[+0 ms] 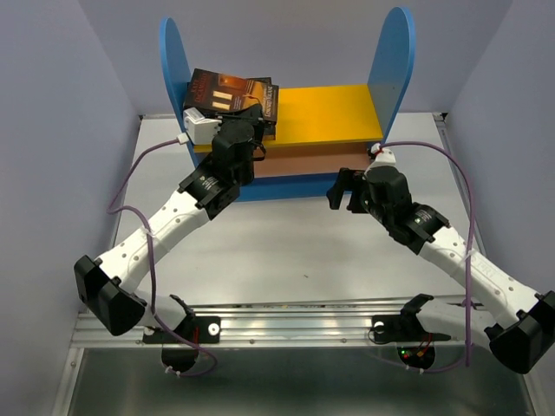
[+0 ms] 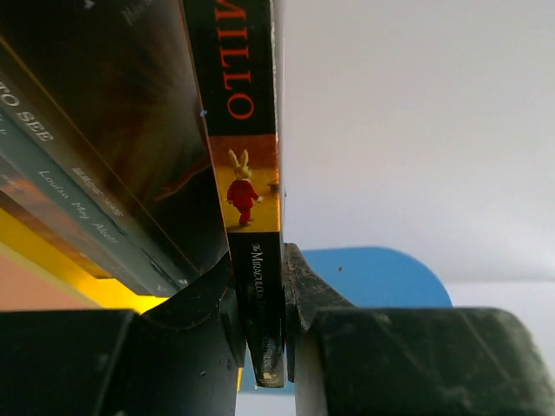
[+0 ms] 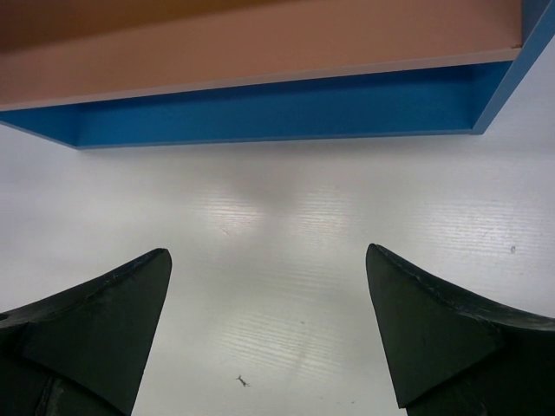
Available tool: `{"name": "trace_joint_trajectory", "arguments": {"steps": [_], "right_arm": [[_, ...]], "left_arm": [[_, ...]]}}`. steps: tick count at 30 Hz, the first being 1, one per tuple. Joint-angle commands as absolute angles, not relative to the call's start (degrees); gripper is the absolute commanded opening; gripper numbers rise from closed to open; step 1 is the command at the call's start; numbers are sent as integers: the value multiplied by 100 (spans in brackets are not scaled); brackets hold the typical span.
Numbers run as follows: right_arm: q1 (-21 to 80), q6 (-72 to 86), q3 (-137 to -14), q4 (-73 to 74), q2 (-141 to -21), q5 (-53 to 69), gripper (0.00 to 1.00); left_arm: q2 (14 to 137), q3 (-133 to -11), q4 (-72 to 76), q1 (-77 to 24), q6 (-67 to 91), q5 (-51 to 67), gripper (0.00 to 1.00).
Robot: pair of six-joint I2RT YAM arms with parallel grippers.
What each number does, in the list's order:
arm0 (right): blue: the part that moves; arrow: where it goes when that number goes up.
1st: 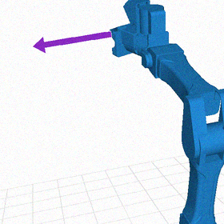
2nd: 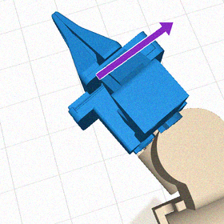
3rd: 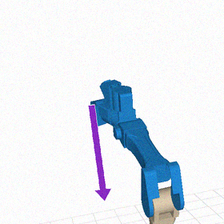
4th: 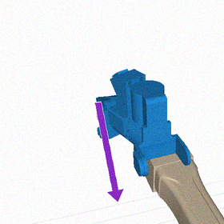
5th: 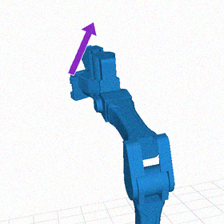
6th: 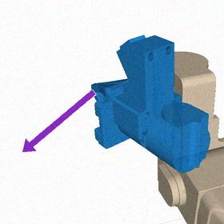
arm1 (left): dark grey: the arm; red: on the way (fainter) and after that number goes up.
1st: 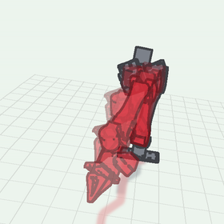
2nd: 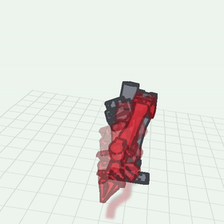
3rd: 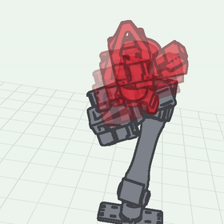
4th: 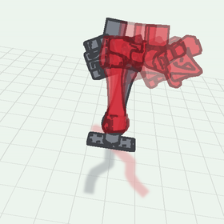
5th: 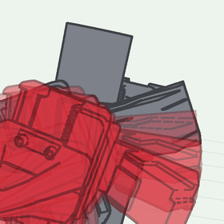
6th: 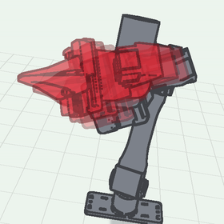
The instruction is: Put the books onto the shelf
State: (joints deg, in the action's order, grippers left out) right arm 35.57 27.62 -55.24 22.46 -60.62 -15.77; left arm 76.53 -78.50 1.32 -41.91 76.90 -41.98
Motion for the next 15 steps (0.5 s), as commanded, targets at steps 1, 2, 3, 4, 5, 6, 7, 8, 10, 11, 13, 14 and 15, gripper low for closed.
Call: {"name": "trace_joint_trajectory", "arguments": {"steps": [1, 2, 3, 4, 5, 6, 7, 8, 10, 11, 13, 14, 15], "right_arm": [[3507, 2681, -5687, 2171, -6100, -1406, 100], [3507, 2681, -5687, 2162, -6108, -1389, 100], [3507, 2689, -5687, 2162, -6117, -1363, 100], [3455, 2689, -5687, 2171, -6117, -1336, 100], [3454, 2689, -5704, 2171, -6143, -1327, 100], [3454, 2689, -5704, 2171, -6152, -1301, 100], [3454, 2689, -5704, 2171, -6161, -1283, 100], [3454, 2689, -5704, 2171, -6161, -1266, 100], [3454, 2681, -5687, 2171, -6170, -1205, 100], [3454, 2681, -5687, 2171, -6170, -1195, 100], [3454, 2672, -5687, 2162, -6153, -1152, 100], [3454, 2672, -5687, 2171, -6152, -1143, 100], [3454, 2654, -5704, 2153, -6170, -1116, 100]], "left_arm": [[7839, -8454, 18, -4210, 8489, -5106, 0], [7883, -8525, -226, -4210, 8629, -5150, 0], [7927, -8665, -263, -4210, 8631, -5176, 0], [7971, -8718, -307, -4210, 8631, -5168, 0], [8041, -8762, -386, -4210, 8683, -5159, 0], [8094, -8841, -430, -4210, 8692, -5142, 1], [8095, -8877, -465, -4219, 8710, -5124, 9], [8130, -8947, -605, -4210, 8762, -5089, 32], [8112, -8965, -685, -4210, 8789, -5019, 53], [8095, -8921, -677, -4219, 8789, -4975, 60], [8025, -8886, -686, -4219, 8780, -4905, 62], [8007, -8868, -712, -4219, 8763, -4878, 62], [7981, -8851, -738, -4219, 8771, -4869, 63]]}}
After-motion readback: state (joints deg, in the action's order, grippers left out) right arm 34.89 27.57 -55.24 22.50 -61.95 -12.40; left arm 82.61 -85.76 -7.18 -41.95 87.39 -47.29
